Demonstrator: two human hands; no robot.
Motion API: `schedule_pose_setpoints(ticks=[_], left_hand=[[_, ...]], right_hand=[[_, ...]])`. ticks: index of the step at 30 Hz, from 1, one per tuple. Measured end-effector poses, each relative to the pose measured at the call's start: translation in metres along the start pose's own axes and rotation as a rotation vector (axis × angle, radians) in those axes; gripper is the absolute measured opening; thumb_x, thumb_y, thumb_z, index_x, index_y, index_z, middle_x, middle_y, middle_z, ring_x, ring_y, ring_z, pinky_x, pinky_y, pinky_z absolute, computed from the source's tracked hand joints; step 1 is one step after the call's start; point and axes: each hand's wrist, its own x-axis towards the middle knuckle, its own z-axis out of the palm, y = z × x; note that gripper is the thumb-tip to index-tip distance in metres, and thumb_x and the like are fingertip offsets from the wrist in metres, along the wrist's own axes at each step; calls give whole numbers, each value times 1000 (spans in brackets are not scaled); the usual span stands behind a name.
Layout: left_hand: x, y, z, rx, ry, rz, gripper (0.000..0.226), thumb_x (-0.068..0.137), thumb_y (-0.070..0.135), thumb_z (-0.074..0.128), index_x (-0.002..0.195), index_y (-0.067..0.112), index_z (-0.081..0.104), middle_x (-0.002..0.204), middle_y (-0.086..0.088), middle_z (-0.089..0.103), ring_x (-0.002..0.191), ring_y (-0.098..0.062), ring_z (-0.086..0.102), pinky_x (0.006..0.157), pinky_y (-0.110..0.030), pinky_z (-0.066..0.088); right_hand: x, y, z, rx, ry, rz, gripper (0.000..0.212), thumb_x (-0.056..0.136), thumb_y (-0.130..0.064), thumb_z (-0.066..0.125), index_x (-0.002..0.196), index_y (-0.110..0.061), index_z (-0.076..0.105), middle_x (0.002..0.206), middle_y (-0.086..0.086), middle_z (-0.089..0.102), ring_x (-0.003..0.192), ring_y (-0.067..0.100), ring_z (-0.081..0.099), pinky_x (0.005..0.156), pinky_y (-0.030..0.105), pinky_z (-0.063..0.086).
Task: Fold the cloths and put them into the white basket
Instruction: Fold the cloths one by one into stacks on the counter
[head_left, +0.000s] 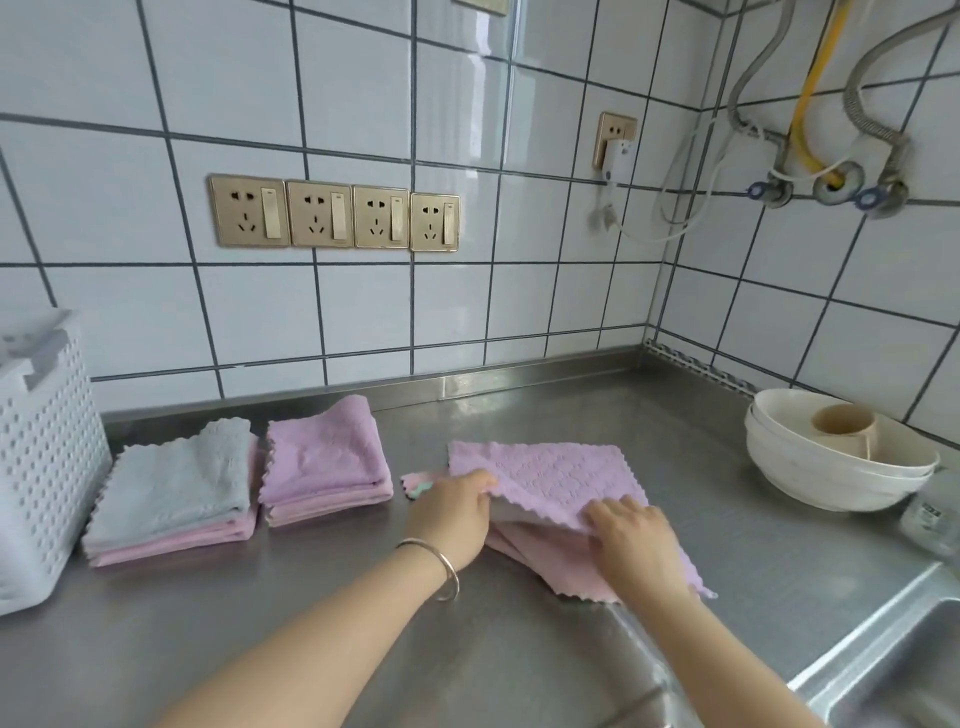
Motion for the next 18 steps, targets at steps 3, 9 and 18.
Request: schedule_pose_setpoints(ticks=[3,9,18], left_hand=[[19,4,-30,-108,105,-41,32,94,18,38,115,26,60,110,-9,68,102,-30,61,80,-33,47],[43,12,-88,-333,355,-42,30,92,11,42,109,20,65,110,-3,70,100,-26,62,83,-28,47],[25,-21,-184,-343,599,42,20,92,18,52,102,18,69,93,3,70,70,-8,57,68,-17,46]], right_hand=[[24,29,-24,15,144,142,19,51,3,68,61,-13,65,48,4,61,41,29,57,41,25,37],[81,38,-84,91,539,213,19,79,-12,50,84,-9,69,72,11,67,68,35,61,55,36,46],[118,-26,-150,256,501,53,18,87,-12,54,94,-13,70,90,9,70,79,34,63,61,33,43]])
